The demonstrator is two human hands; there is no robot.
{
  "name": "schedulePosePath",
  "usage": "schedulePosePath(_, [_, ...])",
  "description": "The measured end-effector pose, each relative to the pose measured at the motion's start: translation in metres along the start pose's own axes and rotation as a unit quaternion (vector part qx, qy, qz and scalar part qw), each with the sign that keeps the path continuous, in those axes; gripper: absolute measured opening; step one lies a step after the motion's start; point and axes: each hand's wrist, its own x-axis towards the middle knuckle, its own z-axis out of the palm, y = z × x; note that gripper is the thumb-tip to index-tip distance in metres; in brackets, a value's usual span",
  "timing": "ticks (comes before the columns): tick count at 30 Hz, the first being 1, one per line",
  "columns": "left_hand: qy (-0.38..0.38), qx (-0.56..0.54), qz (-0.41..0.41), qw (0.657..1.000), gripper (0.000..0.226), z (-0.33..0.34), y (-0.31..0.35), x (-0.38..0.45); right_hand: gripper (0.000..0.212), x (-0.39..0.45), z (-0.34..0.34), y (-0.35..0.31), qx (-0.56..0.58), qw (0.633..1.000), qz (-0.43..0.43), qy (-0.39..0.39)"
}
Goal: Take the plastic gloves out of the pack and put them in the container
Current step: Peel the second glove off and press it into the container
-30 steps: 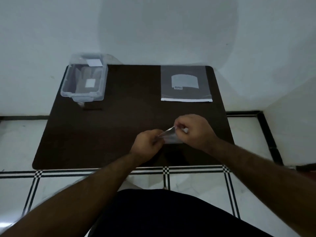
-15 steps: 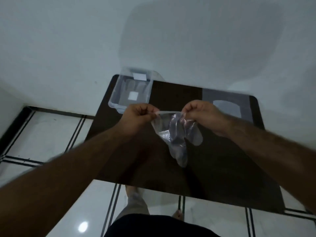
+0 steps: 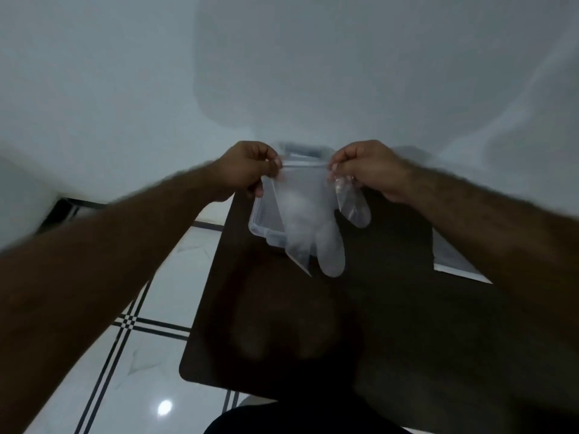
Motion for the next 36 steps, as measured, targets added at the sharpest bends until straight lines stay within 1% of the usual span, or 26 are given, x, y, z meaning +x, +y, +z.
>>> schedulePosePath(4, [-0.001,-0.016,-0.026,1.0,0.006,-0.029,0.02,0.046,0.015,0.05,-0.002,-0.029,-0.023,0.999,0.0,0.033])
schedulePosePath(6, [0.008,-0.042,-0.019,0.999,0.009,-0.037,0.028,0.066,0.015,0.07,-0.005,-0.04,-0.038,0.998,-0.007,0.055])
schedulePosePath(8, [0.031,-0.049,0.014,0.998,0.013,-0.045,0.035,0.085,0.016,0.086,-0.009,-0.051,-0.045,0.994,-0.04,0.093])
schedulePosePath(11, [0.065,-0.041,0.09,0.993,0.014,-0.054,0.044,0.102,0.017,0.098,-0.016,-0.063,-0.056,0.983,-0.088,0.148])
schedulePosePath(15, [0.086,-0.005,0.199,0.976,0.011,-0.06,0.046,0.108,0.018,0.095,-0.025,-0.064,-0.068,0.971,-0.154,0.171])
schedulePosePath(17, [0.089,0.019,0.226,0.97,0.007,-0.062,0.043,0.106,0.021,0.089,-0.025,-0.059,-0.093,0.966,-0.177,0.165])
schedulePosePath(19, [0.09,0.045,0.242,0.965,0.012,-0.061,0.036,0.102,0.022,0.082,-0.022,-0.052,-0.116,0.963,-0.191,0.153])
schedulePosePath(22, [0.056,0.07,0.26,0.961,0.011,-0.058,0.019,0.094,0.02,0.073,-0.014,-0.037,-0.192,0.943,-0.24,0.126])
schedulePosePath(24, [0.037,0.107,0.271,0.956,0.014,-0.056,0.004,0.093,0.019,0.07,-0.006,-0.024,-0.231,0.93,-0.264,0.105])
schedulePosePath(28, [0.04,0.228,0.267,0.935,0.021,-0.05,-0.025,0.095,0.021,0.071,0.009,-0.002,-0.282,0.919,-0.263,0.082])
schedulePosePath(33, [0.018,0.293,0.262,0.919,0.03,-0.038,-0.059,0.096,0.02,0.079,0.026,0.027,-0.393,0.872,-0.287,0.046])
schedulePosePath(36, [-0.01,0.316,0.25,0.915,0.029,-0.029,-0.08,0.096,0.02,0.081,0.034,0.04,-0.415,0.868,-0.272,0.021])
